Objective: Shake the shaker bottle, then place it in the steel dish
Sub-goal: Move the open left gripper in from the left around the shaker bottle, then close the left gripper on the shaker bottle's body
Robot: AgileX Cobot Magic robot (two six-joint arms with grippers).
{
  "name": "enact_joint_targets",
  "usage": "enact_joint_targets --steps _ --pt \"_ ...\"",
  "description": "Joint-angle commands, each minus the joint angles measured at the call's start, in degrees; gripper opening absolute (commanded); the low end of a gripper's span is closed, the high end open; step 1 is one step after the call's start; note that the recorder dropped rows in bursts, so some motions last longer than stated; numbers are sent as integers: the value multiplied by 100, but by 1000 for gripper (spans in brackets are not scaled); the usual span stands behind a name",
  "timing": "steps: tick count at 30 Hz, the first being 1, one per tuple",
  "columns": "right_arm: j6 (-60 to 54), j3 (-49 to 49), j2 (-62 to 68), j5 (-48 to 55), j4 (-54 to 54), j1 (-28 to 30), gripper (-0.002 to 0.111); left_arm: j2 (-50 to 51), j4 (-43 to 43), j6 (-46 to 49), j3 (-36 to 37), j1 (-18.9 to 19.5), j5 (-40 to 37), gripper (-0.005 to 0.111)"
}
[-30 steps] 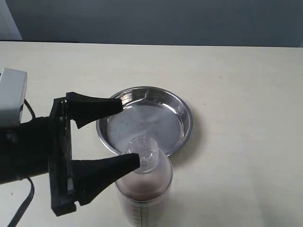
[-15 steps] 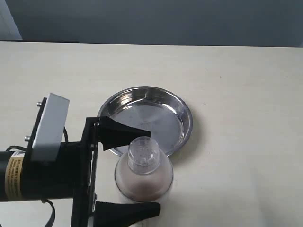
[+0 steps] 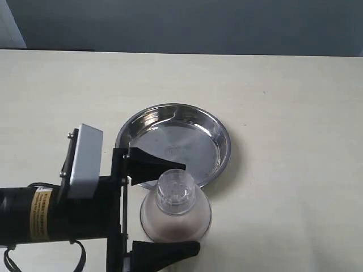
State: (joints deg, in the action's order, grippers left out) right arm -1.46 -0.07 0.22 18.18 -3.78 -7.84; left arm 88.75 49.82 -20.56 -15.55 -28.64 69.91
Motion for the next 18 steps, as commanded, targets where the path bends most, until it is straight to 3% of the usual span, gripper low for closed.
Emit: enact_joint_targets --steps 1,18 --pt "-4 7 -22 -69 8 -20 -1 352 -164 174 -10 -52 5 94" --pt "-4 7 -22 -69 8 -20 -1 1206 -461 428 -55 -52 5 94"
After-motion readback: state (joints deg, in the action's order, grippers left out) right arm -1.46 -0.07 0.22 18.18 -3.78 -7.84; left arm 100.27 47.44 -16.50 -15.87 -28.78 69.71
